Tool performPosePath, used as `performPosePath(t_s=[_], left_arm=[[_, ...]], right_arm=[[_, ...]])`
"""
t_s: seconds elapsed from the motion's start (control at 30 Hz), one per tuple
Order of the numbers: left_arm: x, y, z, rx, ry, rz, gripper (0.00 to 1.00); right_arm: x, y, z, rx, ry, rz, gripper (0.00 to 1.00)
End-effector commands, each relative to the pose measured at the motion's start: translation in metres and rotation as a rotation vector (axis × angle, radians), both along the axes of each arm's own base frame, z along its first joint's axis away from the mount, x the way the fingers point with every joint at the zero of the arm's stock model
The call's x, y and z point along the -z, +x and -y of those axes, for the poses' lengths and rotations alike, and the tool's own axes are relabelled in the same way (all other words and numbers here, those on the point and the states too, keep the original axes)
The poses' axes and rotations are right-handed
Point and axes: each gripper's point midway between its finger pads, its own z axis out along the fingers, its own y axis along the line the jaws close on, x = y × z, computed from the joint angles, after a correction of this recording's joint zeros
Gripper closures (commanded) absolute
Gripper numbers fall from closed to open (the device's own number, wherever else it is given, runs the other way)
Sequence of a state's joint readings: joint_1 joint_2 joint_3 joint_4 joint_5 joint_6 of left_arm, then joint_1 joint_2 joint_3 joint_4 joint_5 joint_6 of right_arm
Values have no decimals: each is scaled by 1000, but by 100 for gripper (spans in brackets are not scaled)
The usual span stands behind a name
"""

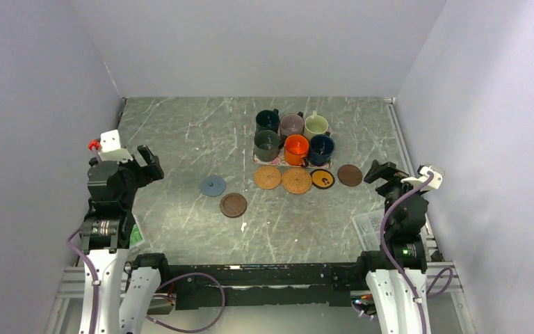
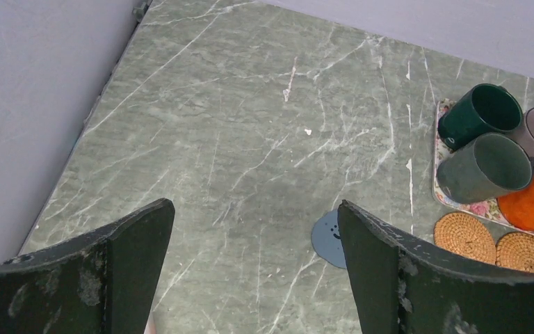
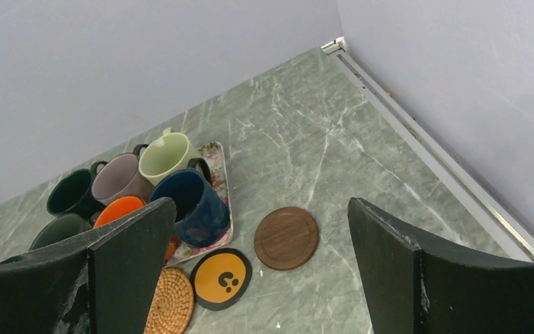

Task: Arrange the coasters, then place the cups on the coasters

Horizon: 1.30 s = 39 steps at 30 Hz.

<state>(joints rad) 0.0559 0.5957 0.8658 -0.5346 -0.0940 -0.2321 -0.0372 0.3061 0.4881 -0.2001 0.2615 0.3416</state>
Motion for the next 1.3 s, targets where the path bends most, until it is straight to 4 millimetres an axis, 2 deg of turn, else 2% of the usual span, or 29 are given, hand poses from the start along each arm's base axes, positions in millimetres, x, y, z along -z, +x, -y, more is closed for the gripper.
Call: performPosePath(t_s=[0.0, 0.13, 0.23, 0.47, 0.63, 0.87, 0.97, 1.1, 1.2, 1.27], left_arm=[[-12, 4, -4, -37, -34, 46, 6], [-7, 8, -5, -49, -44, 29, 6], [7, 12, -7, -57, -34, -32, 6], [37, 32, 49, 286, -88, -135, 6], [70, 37, 90, 478, -149, -282, 10], [123, 28, 145, 633, -92, -532, 11], [139, 20, 169, 703, -89, -598, 11], [162, 17, 185, 735, -73, -698, 11], [177, 22, 185, 696, -81, -773, 33], [189, 24, 180, 647, -76, -812, 32]], right_arm=[[-23, 0, -5, -30, -21, 78, 0], [-25, -3, -6, -38, -27, 104, 0], [-22, -6, -2, -16, -24, 101, 0], [-13, -9, -3, -21, -38, 119, 0], [11, -2, -5, -29, -12, 70, 0], [15, 4, -8, -54, -24, 23, 0], [16, 5, -10, -64, -26, 14, 0], [17, 5, -10, -68, -28, 7, 0], [17, 6, -10, -68, -29, 5, 0], [18, 6, -10, -64, -26, 1, 0]])
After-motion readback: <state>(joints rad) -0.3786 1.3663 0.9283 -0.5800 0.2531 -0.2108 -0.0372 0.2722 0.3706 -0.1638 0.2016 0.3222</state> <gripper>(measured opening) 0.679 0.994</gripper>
